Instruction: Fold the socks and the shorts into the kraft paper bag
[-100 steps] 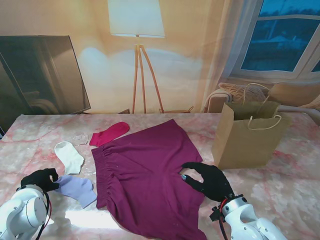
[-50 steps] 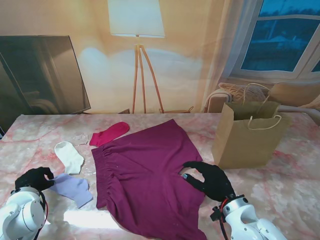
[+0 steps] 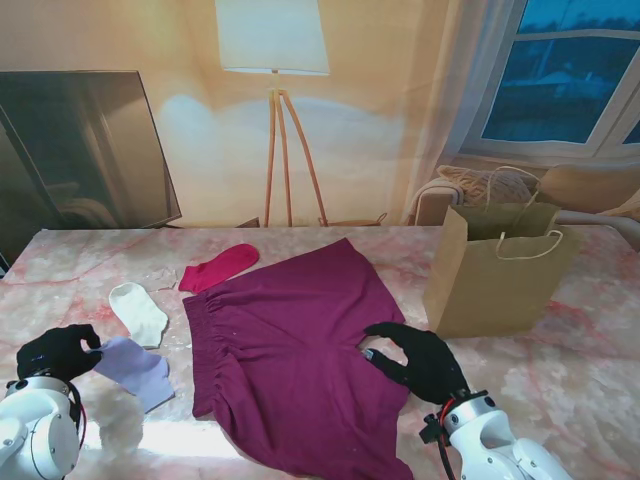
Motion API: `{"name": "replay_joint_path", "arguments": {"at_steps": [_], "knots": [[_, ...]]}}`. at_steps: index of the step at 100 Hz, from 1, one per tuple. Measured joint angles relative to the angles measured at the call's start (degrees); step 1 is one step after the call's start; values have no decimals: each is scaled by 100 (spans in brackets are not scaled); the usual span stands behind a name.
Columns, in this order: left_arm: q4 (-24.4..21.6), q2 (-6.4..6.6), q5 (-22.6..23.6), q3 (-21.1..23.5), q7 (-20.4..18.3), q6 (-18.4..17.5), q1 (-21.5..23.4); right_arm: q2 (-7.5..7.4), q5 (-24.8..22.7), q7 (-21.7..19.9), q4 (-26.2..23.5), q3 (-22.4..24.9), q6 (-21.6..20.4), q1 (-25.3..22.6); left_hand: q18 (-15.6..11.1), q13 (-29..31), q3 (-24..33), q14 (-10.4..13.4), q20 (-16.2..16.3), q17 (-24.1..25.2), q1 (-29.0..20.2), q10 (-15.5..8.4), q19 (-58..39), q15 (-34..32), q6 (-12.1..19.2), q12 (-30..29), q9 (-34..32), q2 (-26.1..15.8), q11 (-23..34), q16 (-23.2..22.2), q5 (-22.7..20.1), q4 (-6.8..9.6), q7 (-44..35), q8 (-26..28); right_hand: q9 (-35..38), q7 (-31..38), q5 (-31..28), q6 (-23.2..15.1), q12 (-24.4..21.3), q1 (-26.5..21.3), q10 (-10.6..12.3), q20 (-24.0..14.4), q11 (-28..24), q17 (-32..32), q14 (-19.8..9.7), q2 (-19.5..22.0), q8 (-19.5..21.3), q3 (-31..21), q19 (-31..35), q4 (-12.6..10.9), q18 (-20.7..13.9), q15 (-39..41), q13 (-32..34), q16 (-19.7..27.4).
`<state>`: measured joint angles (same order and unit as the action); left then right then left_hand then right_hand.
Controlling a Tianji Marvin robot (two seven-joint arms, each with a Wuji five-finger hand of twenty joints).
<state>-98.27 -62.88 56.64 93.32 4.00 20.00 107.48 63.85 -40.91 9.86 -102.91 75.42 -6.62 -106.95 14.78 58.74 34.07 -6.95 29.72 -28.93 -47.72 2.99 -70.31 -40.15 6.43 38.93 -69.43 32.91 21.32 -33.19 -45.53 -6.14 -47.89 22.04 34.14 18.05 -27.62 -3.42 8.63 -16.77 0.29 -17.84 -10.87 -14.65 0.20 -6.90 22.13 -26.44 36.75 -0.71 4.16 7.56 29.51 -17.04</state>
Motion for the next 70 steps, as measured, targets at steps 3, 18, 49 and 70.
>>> {"name": "replay_joint_path", "arguments": {"at_steps": [3,18,49,70], "knots": [[-49,0,69,-7,20,-26,34,0,-2,0,-1,-4,0,0,0,0,7,-1,0,43,1,0,0,-3,-3,41,0,28,9,-5,-6,0,0,-27,0,0,0,0,0,0,0,0,0,0,0,0,0,0,0,0,0,0,0,0],[-241,0,147,-166,375,-20,180,-2,-22,-10,-5,-28,-1,1,55,-1,309,-6,0,115,213,0,0,-107,-8,214,-1,104,95,-143,-20,0,-24,-32,0,0,0,0,0,0,0,-1,0,-1,0,0,0,0,0,0,0,0,0,0],[-280,50,1048,-593,475,-294,338,-5,6,-81,33,-74,-25,37,56,-176,529,6,0,252,415,-104,65,-190,183,681,-1,497,277,-395,-1,0,-345,176,-1,0,0,0,0,0,0,-1,0,-10,0,0,0,0,1,0,0,0,0,0],[-409,131,1679,-737,-43,-426,472,-5,0,-65,70,-75,-47,46,56,-179,531,96,0,321,477,-239,101,-194,330,927,8,597,310,-485,4,0,-417,383,-1,0,0,0,0,0,0,-2,0,-13,0,0,0,0,1,0,0,0,1,0]]}}
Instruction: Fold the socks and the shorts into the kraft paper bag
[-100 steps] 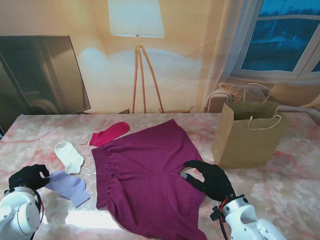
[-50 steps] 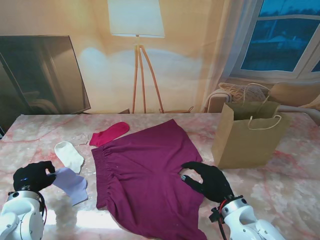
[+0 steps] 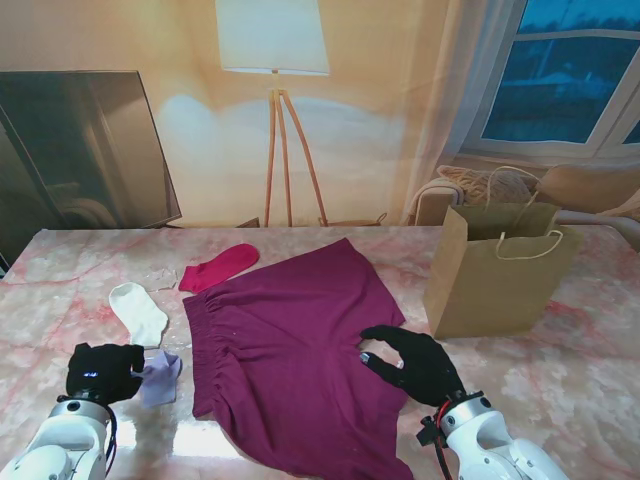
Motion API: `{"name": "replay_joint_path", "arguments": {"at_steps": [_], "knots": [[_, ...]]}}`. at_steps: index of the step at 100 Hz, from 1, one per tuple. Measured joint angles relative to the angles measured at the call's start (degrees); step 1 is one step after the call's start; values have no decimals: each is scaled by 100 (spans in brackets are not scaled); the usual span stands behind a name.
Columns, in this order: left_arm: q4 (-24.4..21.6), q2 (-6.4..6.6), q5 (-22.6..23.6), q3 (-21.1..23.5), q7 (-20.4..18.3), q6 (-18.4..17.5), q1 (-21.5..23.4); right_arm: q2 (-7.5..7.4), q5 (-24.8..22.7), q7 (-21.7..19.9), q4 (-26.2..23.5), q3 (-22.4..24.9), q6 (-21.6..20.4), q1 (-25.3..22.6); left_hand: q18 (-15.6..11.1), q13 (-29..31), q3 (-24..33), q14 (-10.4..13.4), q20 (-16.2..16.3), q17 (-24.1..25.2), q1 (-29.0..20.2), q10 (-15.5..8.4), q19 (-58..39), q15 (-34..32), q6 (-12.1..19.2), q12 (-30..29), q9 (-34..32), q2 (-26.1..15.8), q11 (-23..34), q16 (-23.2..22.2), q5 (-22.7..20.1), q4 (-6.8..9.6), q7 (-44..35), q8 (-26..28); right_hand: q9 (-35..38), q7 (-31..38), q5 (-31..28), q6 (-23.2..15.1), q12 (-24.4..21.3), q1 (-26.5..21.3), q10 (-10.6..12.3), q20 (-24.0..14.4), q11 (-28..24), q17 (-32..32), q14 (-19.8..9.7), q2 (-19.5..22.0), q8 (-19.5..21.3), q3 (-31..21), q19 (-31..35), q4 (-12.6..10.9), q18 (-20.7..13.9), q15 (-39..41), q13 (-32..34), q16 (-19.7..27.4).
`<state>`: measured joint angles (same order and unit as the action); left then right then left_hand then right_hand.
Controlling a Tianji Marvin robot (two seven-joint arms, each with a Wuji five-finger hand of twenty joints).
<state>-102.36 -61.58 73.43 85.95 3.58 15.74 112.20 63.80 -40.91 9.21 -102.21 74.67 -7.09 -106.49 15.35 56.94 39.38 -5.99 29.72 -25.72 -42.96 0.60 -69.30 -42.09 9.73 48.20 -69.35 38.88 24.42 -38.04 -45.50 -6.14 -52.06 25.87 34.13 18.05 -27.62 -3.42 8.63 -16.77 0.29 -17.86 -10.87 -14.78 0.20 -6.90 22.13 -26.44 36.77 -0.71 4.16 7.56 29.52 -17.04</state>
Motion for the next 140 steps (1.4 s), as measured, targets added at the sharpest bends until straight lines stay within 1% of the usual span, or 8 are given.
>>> {"name": "replay_joint_path", "arguments": {"at_steps": [17,31,51,66,88,101,125,140], "knots": [[-38,49,1,-113,-145,-21,93,-1,0,-13,13,7,-8,0,0,-206,-50,1,4,102,0,-10,50,1,-6,3,171,-38,-33,-65,134,0,32,54,0,0,0,0,0,0,0,0,0,0,0,0,0,0,0,0,0,0,0,0],[-88,51,-41,-107,-221,-98,226,-1,-4,17,42,4,-17,1,0,-739,-201,-31,60,382,937,-11,255,547,-436,-1404,967,-324,-83,-104,145,0,1135,78,-1,0,0,0,0,0,0,0,0,0,0,0,0,0,0,0,0,0,0,0],[-413,48,-67,35,-397,-317,594,0,-18,76,88,-14,-16,19,-1,-1406,-1733,-149,69,617,1254,136,571,1195,-563,-2019,1953,-1018,-714,-53,145,77,1817,185,-60,0,1,-1,0,0,0,0,0,3,0,0,0,0,0,0,-1,0,1,0],[-408,4,-250,107,318,-266,682,0,-22,88,106,-26,-18,34,-4,-1469,-2114,-159,137,611,1195,213,575,1426,-597,-2185,2087,-1689,-892,-22,133,292,1864,199,-60,0,1,-10,0,0,0,0,0,7,0,0,0,0,0,0,-1,0,1,0],[-285,-84,-692,165,715,-40,488,0,-23,82,107,-23,-21,35,-4,-1434,-900,-160,146,535,17,242,499,1437,-334,-2366,2065,-1301,-898,226,120,295,1542,-263,-60,0,1,-16,0,0,0,0,0,8,0,0,0,0,0,0,-1,0,1,0],[-170,-97,-545,136,530,129,270,0,-23,101,111,-21,-27,33,-5,-1346,275,-155,146,540,439,242,497,1490,-708,-2504,2078,-1069,-918,371,410,230,2561,-542,-60,0,1,-68,0,0,0,-1,0,8,0,0,0,0,0,0,-1,0,1,0],[237,-17,-748,-18,74,102,-74,0,15,36,136,-24,-45,54,-89,-2253,423,-112,76,1274,631,242,1316,2106,-1085,-2706,2921,-660,-1144,636,1305,230,3727,-1225,-60,7,77,-76,0,0,0,-1,0,11,0,0,-2,0,0,0,-1,0,1,0],[483,9,-770,-72,-280,68,-212,-1,28,13,141,-30,-45,67,-90,-2573,424,-104,9,1641,631,242,1926,2274,-1061,-2586,3271,-658,-1144,666,1307,230,3783,-1249,-60,7,152,-78,0,0,0,-1,0,13,0,0,-2,0,0,0,-1,0,1,0]]}}
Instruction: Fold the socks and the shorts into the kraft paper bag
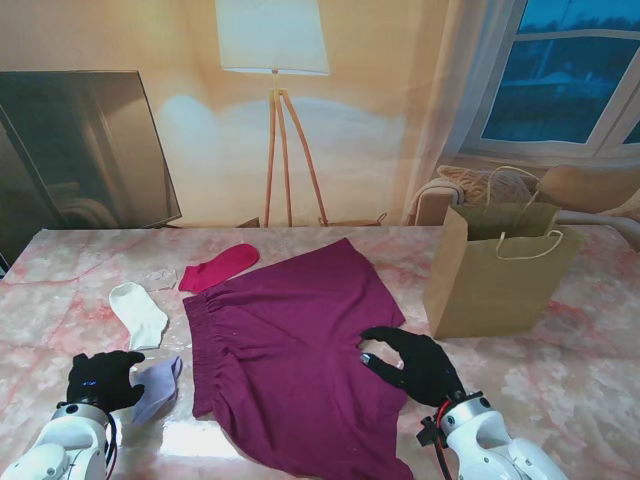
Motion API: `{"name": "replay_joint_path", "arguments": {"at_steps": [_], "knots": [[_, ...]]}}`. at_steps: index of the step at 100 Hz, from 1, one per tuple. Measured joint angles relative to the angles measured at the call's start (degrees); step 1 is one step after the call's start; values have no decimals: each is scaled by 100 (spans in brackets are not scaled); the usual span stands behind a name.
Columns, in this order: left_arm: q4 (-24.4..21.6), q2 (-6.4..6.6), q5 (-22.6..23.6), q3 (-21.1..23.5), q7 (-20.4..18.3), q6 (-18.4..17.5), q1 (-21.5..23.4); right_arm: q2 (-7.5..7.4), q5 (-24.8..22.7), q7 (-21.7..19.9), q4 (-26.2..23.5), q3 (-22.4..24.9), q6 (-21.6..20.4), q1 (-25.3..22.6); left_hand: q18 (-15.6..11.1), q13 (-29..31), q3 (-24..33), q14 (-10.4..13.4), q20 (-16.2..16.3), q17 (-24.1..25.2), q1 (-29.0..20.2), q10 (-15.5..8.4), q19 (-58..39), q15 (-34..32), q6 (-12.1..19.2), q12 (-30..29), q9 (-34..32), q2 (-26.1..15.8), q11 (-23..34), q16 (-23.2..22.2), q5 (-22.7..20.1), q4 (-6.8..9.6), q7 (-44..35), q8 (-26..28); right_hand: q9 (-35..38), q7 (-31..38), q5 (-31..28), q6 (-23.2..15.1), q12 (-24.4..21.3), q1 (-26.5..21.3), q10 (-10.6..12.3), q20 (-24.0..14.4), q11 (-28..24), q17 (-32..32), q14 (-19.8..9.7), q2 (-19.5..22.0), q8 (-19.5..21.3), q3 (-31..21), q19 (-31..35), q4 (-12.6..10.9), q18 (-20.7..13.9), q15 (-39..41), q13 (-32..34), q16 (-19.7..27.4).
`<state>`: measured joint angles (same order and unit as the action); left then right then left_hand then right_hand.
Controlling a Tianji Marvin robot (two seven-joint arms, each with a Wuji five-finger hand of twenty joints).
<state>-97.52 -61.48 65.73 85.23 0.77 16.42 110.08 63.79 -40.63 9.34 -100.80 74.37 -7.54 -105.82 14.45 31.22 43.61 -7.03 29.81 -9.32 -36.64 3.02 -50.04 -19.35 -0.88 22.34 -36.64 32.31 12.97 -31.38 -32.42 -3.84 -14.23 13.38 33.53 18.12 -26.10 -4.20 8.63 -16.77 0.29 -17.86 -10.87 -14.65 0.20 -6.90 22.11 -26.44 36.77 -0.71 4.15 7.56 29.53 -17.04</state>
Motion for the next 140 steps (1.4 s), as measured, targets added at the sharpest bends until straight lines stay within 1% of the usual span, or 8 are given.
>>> {"name": "replay_joint_path", "arguments": {"at_steps": [12,25,31,39,59,73,117,140], "knots": [[145,21,-61,-77,-14,1,-74,0,0,4,2,-9,0,3,0,-60,1,0,0,73,117,0,111,1,12,161,0,63,0,2,-132,-1,-201,124,0,0,0,-1,0,0,0,0,0,0,0,0,0,0,0,0,0,0,0,0],[258,21,-117,-96,157,-19,-93,0,-8,14,3,-14,2,3,-11,-186,4,0,57,133,125,0,182,1,327,292,0,188,0,-33,-510,-1,-1523,1305,0,0,1,-1,0,0,0,0,0,1,0,0,0,0,0,0,0,0,0,0],[265,21,-107,-97,174,-30,-85,0,-8,16,4,-18,3,3,-43,-186,-179,0,117,129,15,0,171,1,593,292,0,338,0,-44,-507,-193,-2281,1994,0,0,1,-1,0,0,0,0,0,2,0,0,0,0,0,0,0,0,0,0],[282,20,-105,-97,235,-66,-79,0,-8,12,4,-24,8,4,-46,-168,-603,0,128,60,-371,0,65,1,1209,307,-23,436,0,-99,-702,-208,-3348,2646,0,0,1,-1,0,0,0,0,0,2,0,0,0,0,0,0,0,0,0,0],[351,-6,-447,-77,628,-309,-67,-1,-7,2,4,-34,26,6,-47,996,-411,181,258,-223,-441,-318,-243,-254,1739,171,-1618,589,194,-108,-754,-208,-4097,3601,0,0,1,-2,0,0,0,0,0,2,0,0,0,0,0,0,0,0,0,0],[331,-63,-821,-23,702,-424,-48,0,0,3,-2,-35,60,5,-140,2028,64,227,268,-596,-494,-386,-693,-882,1795,1141,-3161,714,-13,-93,-752,-209,-4286,4507,0,0,1,-2,0,0,0,-1,0,2,0,0,0,0,0,0,0,0,0,0],[-649,-261,-1244,272,1255,-550,398,-4,-38,-99,-107,-40,109,27,-288,2685,423,251,403,-1037,-625,-487,-1302,-1668,1795,2030,-3648,799,-110,-436,-752,-215,-4439,4730,3,0,1,18,0,-15,0,-1,0,-10,0,-22,0,0,0,0,-8,0,9,0],[-1278,-260,-879,-108,1487,-86,366,-48,-413,-164,-345,39,97,-33,-288,2686,485,251,403,-1037,-612,-487,-1304,-1752,1788,2044,-3667,806,-110,-441,-752,-215,-4440,4775,5,0,6,168,0,-54,0,-1,-25,-151,0,-653,0,-429,0,103,-75,26,189,0]]}}
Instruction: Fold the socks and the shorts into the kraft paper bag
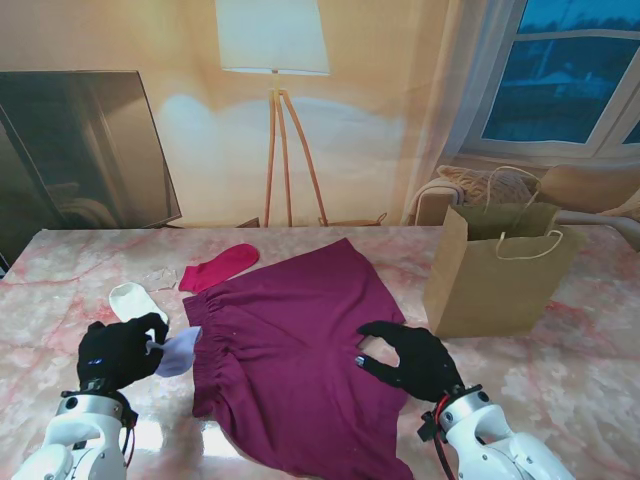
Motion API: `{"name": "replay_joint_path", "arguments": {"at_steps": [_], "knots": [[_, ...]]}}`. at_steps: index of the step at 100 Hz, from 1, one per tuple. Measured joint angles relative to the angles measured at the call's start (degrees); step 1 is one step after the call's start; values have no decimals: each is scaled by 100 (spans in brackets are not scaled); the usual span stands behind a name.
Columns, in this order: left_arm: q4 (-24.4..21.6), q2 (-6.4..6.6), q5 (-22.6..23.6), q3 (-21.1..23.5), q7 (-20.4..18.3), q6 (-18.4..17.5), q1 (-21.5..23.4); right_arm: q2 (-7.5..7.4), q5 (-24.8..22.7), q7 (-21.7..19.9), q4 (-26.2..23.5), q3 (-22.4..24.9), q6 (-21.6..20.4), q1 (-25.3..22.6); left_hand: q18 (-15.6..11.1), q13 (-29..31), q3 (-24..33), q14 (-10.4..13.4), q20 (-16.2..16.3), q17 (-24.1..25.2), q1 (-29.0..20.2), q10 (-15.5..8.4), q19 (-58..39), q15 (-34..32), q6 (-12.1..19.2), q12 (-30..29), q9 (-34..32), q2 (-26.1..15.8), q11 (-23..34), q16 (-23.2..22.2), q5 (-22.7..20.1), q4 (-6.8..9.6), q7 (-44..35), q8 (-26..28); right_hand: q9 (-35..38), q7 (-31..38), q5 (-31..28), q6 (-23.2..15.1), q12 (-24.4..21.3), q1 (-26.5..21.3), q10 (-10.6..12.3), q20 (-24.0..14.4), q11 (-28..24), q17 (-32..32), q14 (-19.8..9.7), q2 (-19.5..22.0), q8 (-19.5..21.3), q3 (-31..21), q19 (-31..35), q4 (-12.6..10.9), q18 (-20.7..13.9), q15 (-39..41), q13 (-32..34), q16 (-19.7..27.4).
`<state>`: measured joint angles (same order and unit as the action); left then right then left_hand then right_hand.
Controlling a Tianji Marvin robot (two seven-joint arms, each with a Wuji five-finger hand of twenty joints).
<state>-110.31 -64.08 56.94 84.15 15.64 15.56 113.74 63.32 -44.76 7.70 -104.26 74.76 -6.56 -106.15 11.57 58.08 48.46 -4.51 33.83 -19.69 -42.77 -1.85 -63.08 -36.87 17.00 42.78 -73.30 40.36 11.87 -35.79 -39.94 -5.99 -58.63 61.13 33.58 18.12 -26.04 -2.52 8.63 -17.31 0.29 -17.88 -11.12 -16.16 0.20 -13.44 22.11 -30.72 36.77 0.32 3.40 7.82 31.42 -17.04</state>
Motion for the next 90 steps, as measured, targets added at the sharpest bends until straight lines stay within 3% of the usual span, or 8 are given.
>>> {"name": "replay_joint_path", "arguments": {"at_steps": [21,23,29,40,45,68,70,90], "knots": [[-54,41,-18,-938,-68,195,-726,-3,-15,171,-68,-60,19,9,-51,2,5,0,0,-2,2,0,-1,-38,-2,0,-38,19,0,0,0,0,0,14,-1,-18,196,215,50,176,-6,0,-74,-61,0,-889,-49,-1362,0,154,-81,0,0,0],[-37,41,-25,-1027,-82,198,-821,-2,-22,188,-68,-71,23,14,-51,2,5,0,0,-2,2,0,0,-57,-2,0,-38,19,0,0,0,0,0,14,-7,-12,217,271,51,196,-16,0,-82,-61,0,-976,-35,-1366,0,292,-97,0,0,0],[24,41,-32,-1262,-133,202,-1095,-1,-57,226,-67,-102,42,35,-52,2,5,0,0,-2,2,0,-1,-62,-2,1,-38,20,0,0,0,0,-1,14,-141,-16,399,346,64,195,-40,0,-195,-61,0,-1215,-31,-1627,0,297,-110,0,-2,0],[178,41,-115,-1680,-156,241,-1547,2,-119,311,-50,-137,67,73,-52,2,5,0,0,-2,2,0,-1,-63,-4,2,-38,20,0,0,0,0,-1,15,-357,-147,621,413,118,193,-71,0,-215,-61,3,-1534,-58,-1678,0,299,-113,1,-4,0],[269,39,-182,-1896,-149,295,-1750,6,-167,408,-32,-154,81,90,-52,2,5,0,0,-2,2,0,-1,-66,-6,9,-38,20,0,0,0,0,-1,16,-357,-148,676,414,123,191,-73,0,-224,-61,3,-1552,-51,-1678,0,487,-113,1,-4,0],[746,-40,-442,-2637,-142,440,-2503,40,-224,759,85,-236,256,196,-52,2,5,0,-50,-1,3,0,-1,-73,-7,11,-38,20,0,-1,0,0,-1,16,-885,-305,1058,631,232,181,-79,0,-471,-54,72,-1996,-138,-1669,0,488,-113,1,-121,0],[783,-45,-453,-2687,-147,441,-2554,45,-227,814,103,-244,255,208,-52,2,5,0,-52,-1,3,0,-2,-73,-7,11,-38,20,0,-1,0,0,-1,16,-898,-331,1060,636,232,181,-79,0,-447,-54,74,-2029,-140,-1676,0,601,-113,1,-121,0],[1153,-93,-813,-3163,-199,412,-3011,65,-380,901,158,-272,263,286,-52,4,-127,0,-53,-4,-12,0,-14,-74,-7,12,-38,17,0,-2,0,0,-1,14,-1052,-359,1120,636,232,180,-79,0,-528,-54,80,-2532,-202,-2176,0,723,-113,2,-188,0]]}}
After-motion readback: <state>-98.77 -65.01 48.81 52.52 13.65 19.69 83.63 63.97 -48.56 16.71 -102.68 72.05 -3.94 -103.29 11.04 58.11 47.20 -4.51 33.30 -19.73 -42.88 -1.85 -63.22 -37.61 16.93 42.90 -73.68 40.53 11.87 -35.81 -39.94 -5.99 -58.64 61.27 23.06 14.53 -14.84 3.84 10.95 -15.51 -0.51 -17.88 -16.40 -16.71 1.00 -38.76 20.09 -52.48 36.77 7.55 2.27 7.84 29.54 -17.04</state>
